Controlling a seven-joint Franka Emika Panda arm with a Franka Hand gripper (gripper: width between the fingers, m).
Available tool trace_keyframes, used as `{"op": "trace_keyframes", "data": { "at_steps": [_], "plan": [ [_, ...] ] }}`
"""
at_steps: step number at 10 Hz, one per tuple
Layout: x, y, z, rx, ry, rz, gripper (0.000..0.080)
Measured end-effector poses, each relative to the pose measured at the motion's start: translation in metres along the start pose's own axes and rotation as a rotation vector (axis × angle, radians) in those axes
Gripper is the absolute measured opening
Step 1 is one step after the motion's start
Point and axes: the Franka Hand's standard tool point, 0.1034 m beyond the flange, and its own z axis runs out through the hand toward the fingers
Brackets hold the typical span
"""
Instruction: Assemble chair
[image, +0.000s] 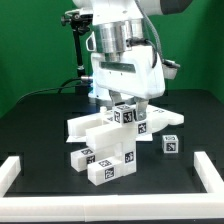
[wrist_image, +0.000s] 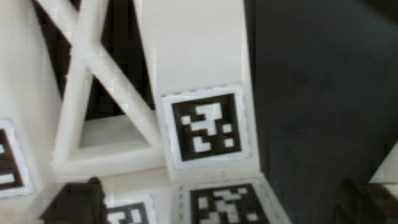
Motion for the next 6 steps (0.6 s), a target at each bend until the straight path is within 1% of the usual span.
{"op": "trace_keyframes", "data": {
  "at_steps": [1, 2, 3, 4, 6],
  "plan": [
    [-0.011, -0.002, -0.011, -0.001, -0.026, 0.035, 0.0648],
    [-0.025, -0.004, -0.023, 0.009, -0.043, 0.116, 0.0648],
    [-0.039, -0.001, -0.026, 0.005, -0.050, 0.212, 0.0648],
    [-0.038, 0.000, -0.023, 0.003, -0.050, 0.158, 0.0648],
    [-0.038, -0.001, -0.022, 0.000, -0.050, 0.157, 0.0648]
  ]
}}
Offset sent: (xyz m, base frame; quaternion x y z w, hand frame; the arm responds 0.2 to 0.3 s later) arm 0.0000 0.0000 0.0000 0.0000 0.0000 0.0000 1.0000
